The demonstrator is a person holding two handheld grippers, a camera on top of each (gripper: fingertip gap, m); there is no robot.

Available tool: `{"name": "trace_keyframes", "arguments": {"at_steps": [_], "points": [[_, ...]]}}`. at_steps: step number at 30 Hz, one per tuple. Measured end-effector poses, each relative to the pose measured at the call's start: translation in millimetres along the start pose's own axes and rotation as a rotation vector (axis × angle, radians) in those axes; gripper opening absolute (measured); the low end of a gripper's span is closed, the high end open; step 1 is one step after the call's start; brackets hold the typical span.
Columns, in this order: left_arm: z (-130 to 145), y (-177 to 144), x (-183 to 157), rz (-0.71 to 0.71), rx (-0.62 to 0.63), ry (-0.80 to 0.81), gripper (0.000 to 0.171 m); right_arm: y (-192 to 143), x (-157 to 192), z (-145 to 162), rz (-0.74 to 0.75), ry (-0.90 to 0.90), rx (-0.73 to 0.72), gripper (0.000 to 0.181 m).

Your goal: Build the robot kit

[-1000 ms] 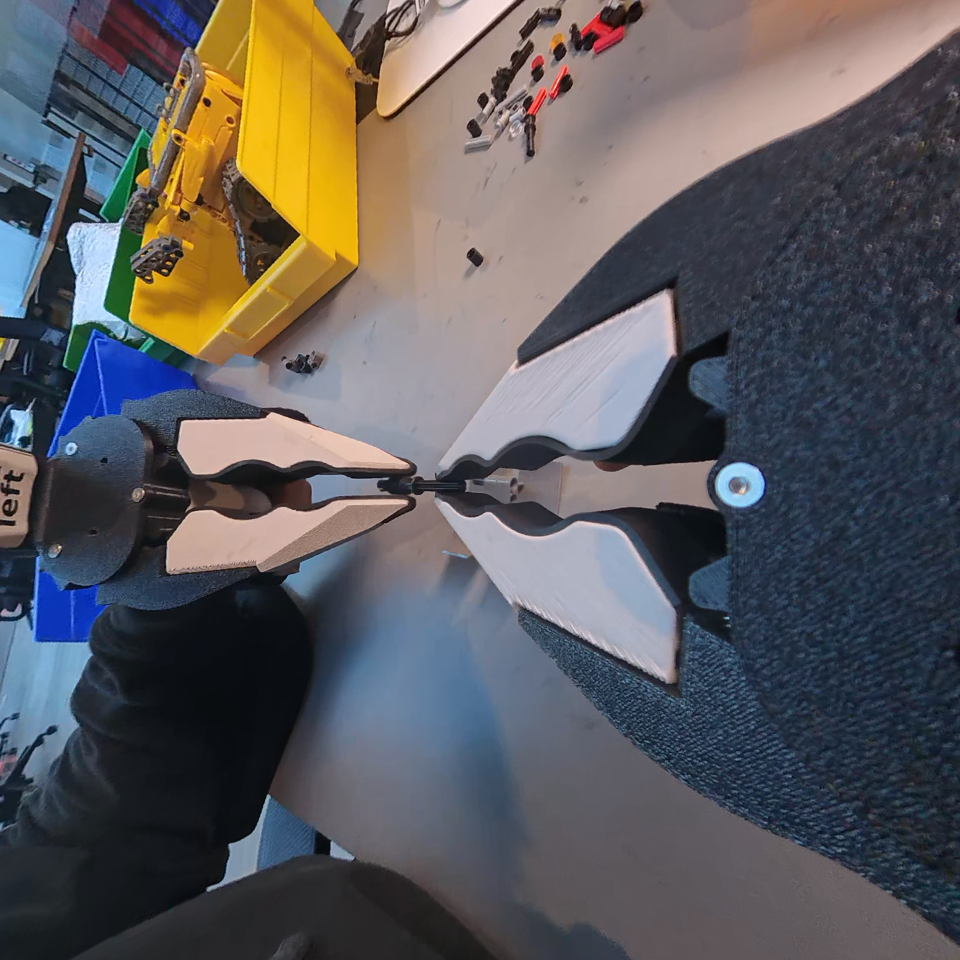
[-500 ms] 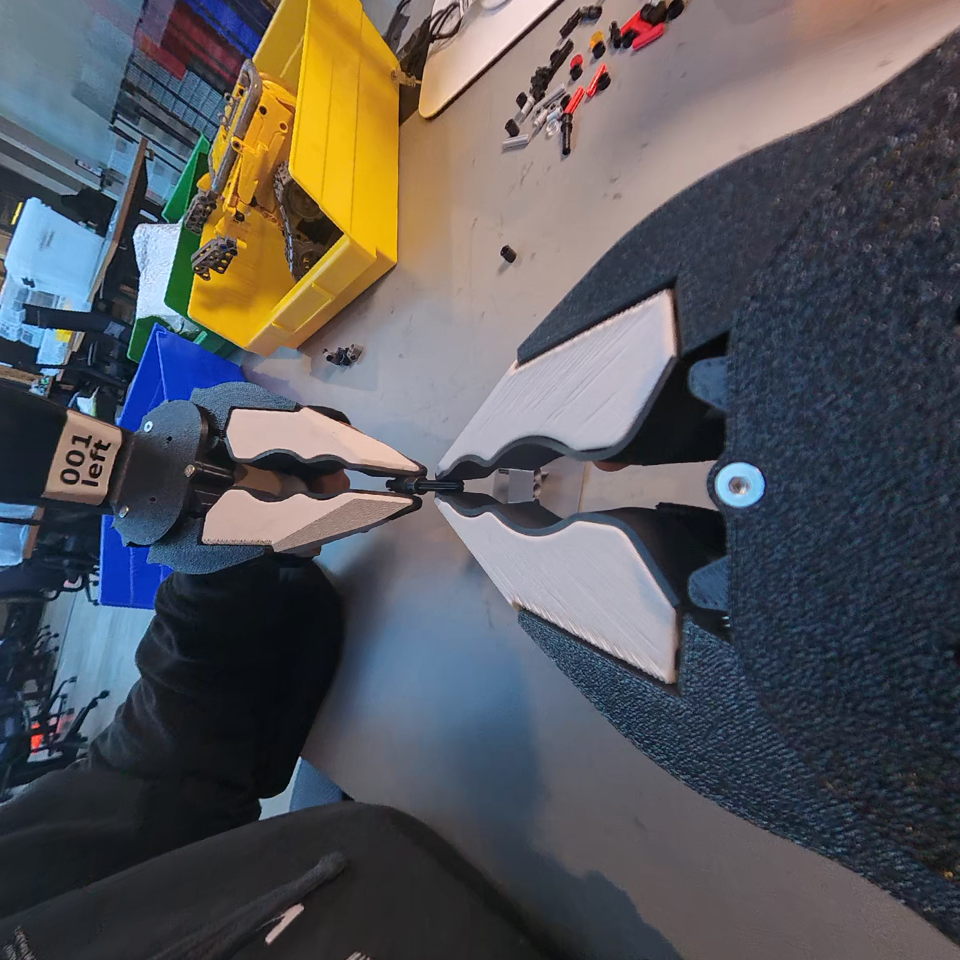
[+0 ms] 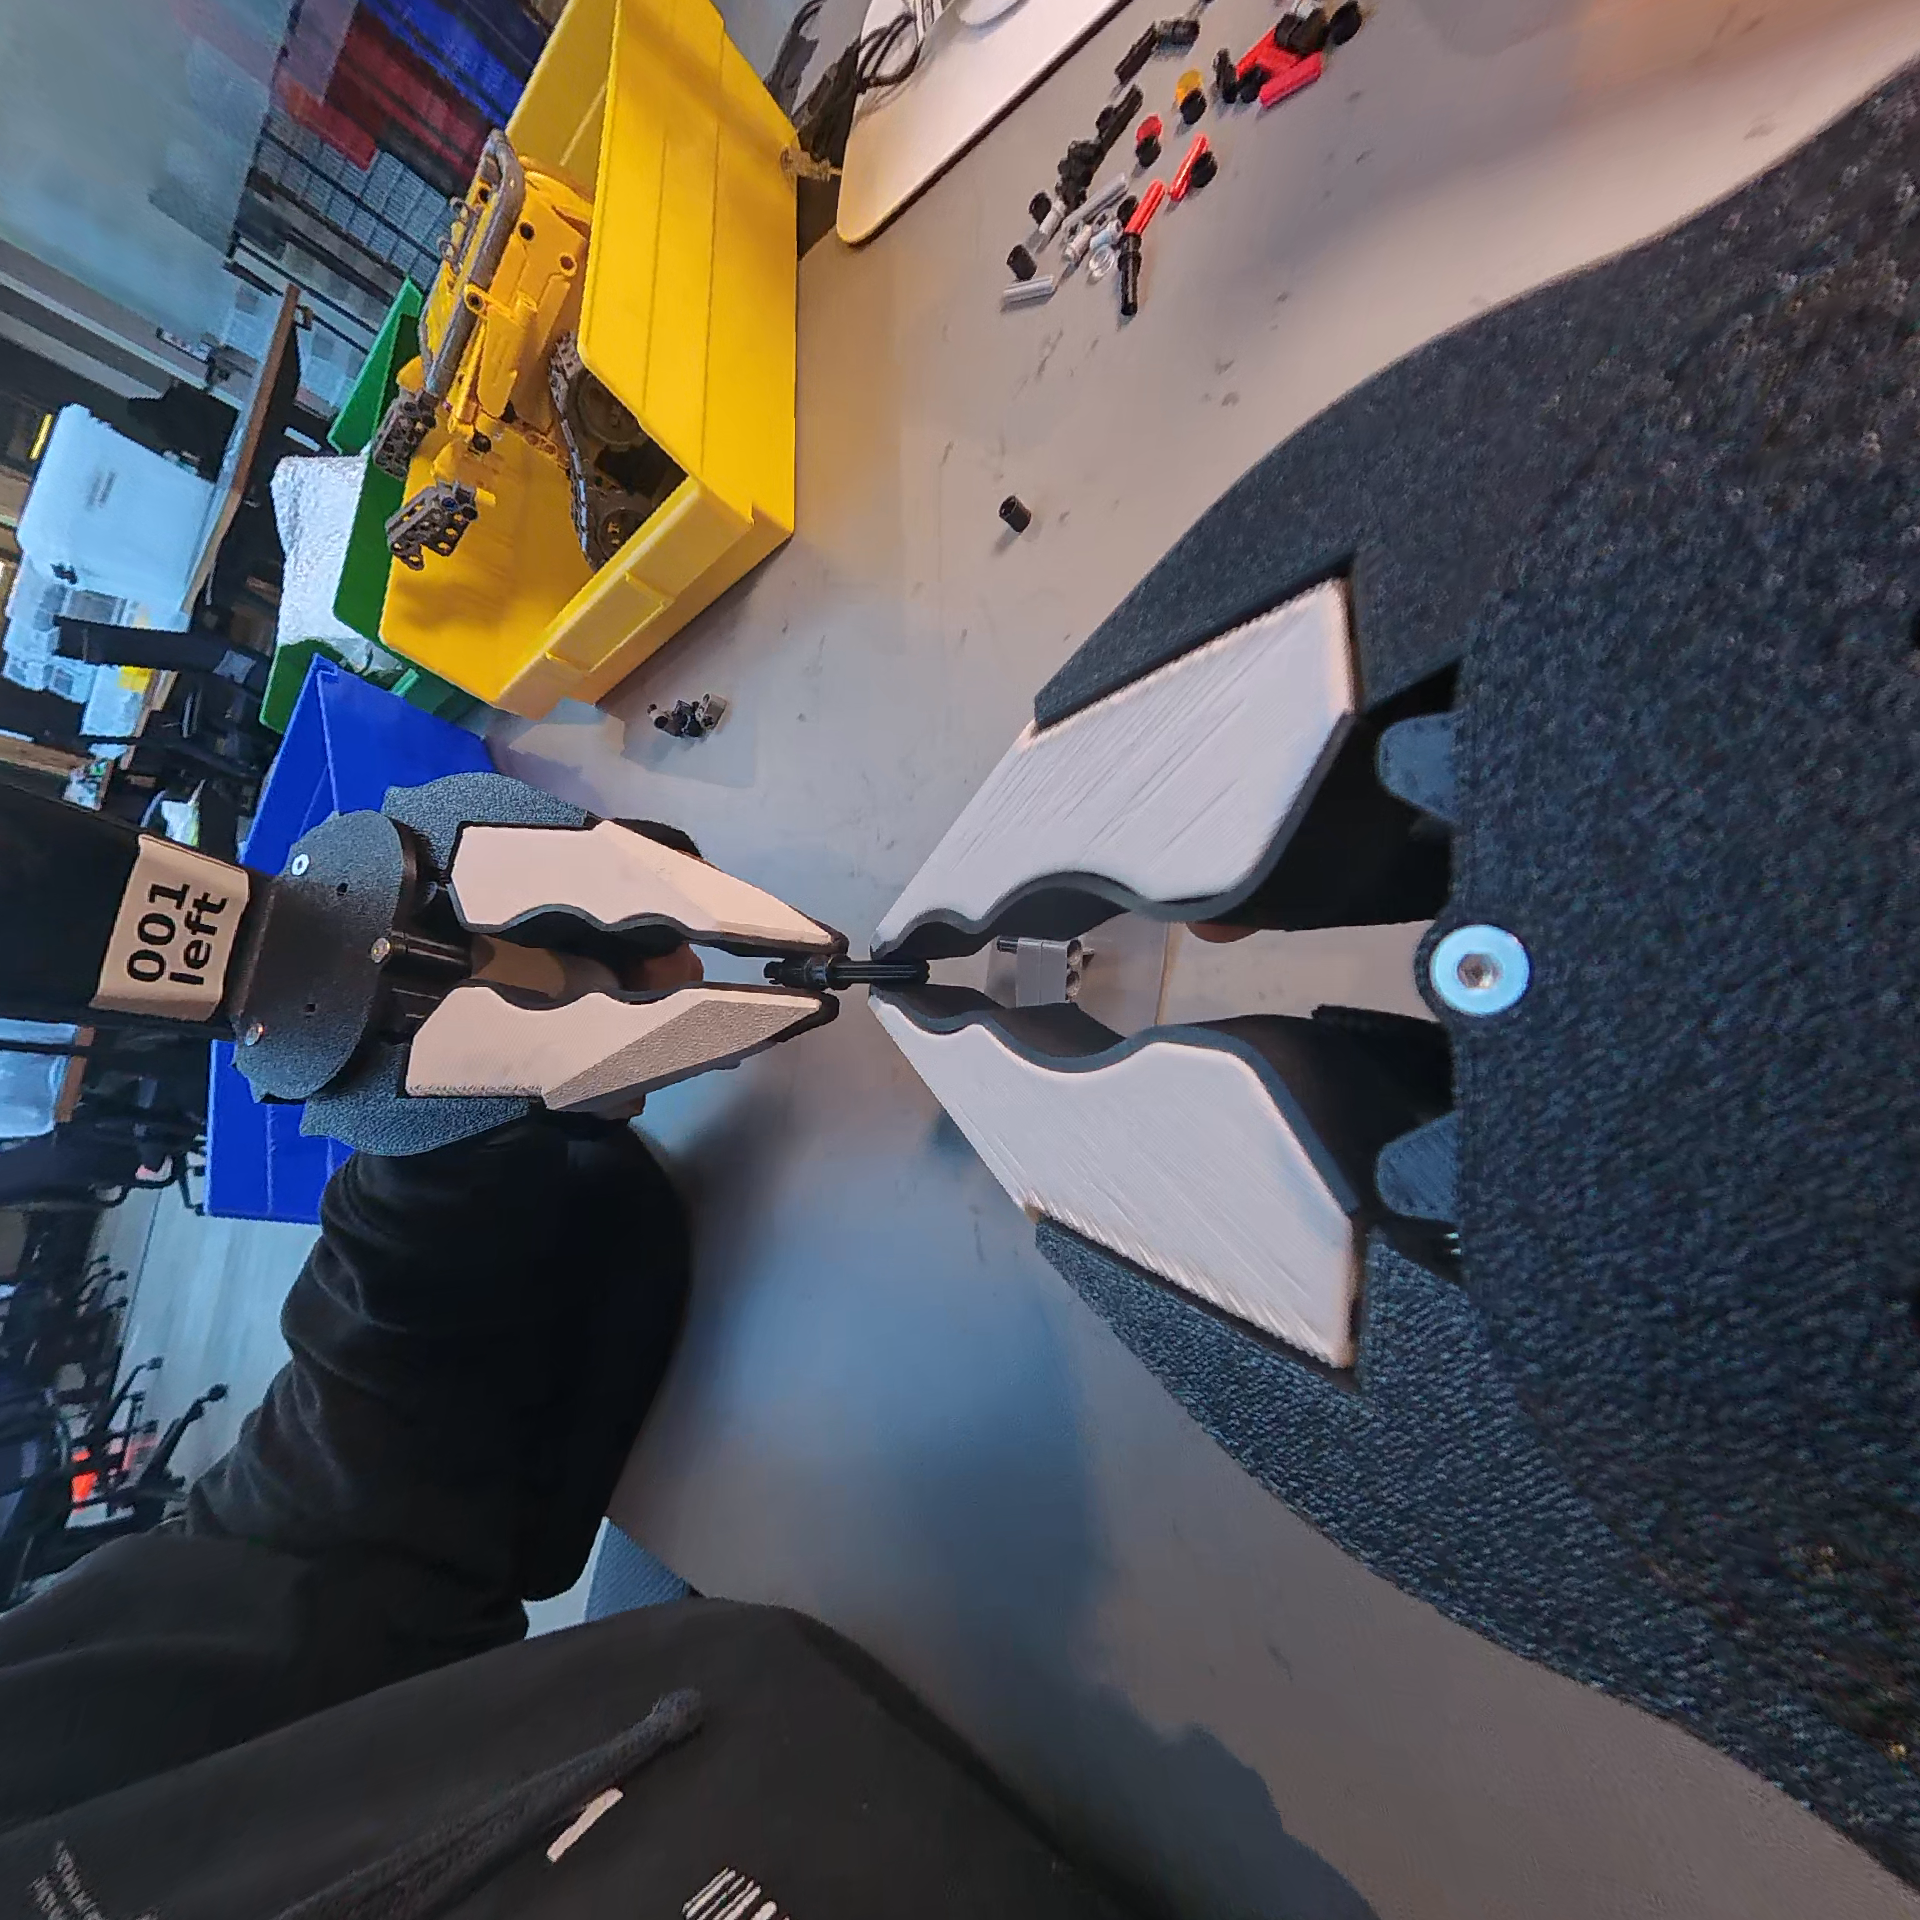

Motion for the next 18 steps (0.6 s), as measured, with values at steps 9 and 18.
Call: {"name": "trace_keyframes", "arguments": {"at_steps": [9,18], "points": [[-0.9,-1.0,0.2,-0.007,-0.001,0.009,0.007,-0.4,-0.3,-0.6,0.004,-0.006,0.001,0.004],[-1.3,-2.0,-0.1,-0.01,0.002,0.012,0.007,-1.7,-1.3,-0.5,0.005,-0.01,0.005,0.004]]}}
Point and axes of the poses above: each gripper's, where its closed fingertips meet, y out along the fingers, z out of its underside, x = y × z across the jaws, the point moved 1 cm from there along -y, back along the fingers, and after that the axes turned 5 degrees about z, right-handed, at the moved point
